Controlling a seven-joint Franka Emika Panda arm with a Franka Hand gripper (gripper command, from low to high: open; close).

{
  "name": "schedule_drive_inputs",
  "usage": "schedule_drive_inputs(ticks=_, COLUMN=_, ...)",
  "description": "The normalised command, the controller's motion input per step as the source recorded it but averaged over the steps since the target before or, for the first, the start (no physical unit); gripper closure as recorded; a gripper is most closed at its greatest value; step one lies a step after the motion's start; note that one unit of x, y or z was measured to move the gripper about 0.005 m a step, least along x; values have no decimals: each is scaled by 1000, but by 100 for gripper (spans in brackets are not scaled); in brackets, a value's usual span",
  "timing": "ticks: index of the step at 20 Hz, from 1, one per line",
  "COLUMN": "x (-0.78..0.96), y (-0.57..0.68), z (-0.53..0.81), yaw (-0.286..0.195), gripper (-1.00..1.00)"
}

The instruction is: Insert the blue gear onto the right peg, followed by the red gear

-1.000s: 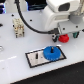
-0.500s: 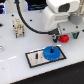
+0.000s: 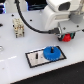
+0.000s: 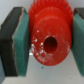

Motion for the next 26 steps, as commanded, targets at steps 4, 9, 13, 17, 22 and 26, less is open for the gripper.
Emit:
schedule_drive_inputs(ticks=4, x=323, y=-54, z=607, yaw=0, gripper=100)
schedule_drive_inputs(ticks=9, x=455, y=-206, z=576, yaw=0, gripper=100)
schedule_drive_inputs(ticks=13, x=503, y=-320, z=510, yaw=0, gripper=100)
schedule_drive_inputs(ticks=17, x=529, y=-422, z=384, yaw=0, gripper=100)
schedule_drive_inputs(ticks=22, x=531, y=-413, z=241, yaw=0, gripper=100)
schedule_drive_inputs(ticks=26, x=568, y=-376, z=163, yaw=0, gripper=100)
